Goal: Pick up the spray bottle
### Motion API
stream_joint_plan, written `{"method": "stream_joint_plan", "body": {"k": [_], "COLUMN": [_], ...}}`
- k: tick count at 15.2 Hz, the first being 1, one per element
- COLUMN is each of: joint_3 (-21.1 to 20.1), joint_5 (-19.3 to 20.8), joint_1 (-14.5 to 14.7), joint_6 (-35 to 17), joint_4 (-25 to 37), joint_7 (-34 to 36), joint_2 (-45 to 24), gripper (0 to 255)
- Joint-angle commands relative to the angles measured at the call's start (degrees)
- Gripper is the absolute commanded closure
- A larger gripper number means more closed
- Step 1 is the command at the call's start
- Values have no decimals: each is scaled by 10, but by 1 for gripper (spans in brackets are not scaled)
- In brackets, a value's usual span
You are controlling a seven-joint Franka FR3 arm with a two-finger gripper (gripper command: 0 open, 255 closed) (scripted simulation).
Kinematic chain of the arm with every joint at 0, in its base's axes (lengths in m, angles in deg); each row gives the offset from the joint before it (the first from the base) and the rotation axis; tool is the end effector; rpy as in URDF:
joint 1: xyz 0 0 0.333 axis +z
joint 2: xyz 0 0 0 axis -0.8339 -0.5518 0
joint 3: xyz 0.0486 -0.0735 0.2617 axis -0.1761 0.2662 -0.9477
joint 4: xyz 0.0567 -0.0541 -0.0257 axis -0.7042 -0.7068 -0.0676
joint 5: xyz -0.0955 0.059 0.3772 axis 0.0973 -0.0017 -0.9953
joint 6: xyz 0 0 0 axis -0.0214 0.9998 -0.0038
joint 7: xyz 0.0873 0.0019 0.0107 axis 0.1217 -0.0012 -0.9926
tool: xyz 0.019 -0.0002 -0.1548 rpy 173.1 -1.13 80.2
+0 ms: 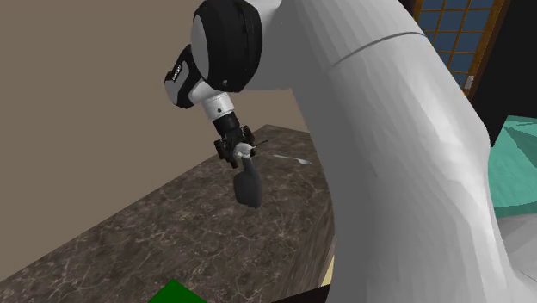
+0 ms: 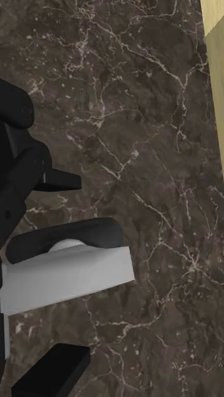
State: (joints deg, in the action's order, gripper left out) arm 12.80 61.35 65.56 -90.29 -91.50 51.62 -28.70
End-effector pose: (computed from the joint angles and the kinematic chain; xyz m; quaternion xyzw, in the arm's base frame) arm 0.6552 0.0583 0.1878 0.9108 0.3283 -0.2319 0.0946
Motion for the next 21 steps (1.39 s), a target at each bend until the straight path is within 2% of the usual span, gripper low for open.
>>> {"method": "stream_joint_plan", "body": {"k": [1,10,11,12,15,17,18,19,20,21], "joint_3": [0,-1,-1,-3,-2,-4,-3,-2,-1,-1], "joint_5": [10,11,11,11,12,13,11,11,11,11], "joint_1": [5,4,4,7,6,4,5,1,4,4], "joint_6": [18,-14,-1,-15,-25,-47,-15,-16,-14,-10], "joint_4": [63,63,69,38,35,-25,33,29,63,62], "joint_7": [-24,-15,-18,-9,-9,-3,-13,-17,-15,-16], "joint_2": [-63,-96,-88,-72,-80,-42,-67,-63,-96,-91], "gripper": [0,0,255,255,255,255,255,255,255,255]}}
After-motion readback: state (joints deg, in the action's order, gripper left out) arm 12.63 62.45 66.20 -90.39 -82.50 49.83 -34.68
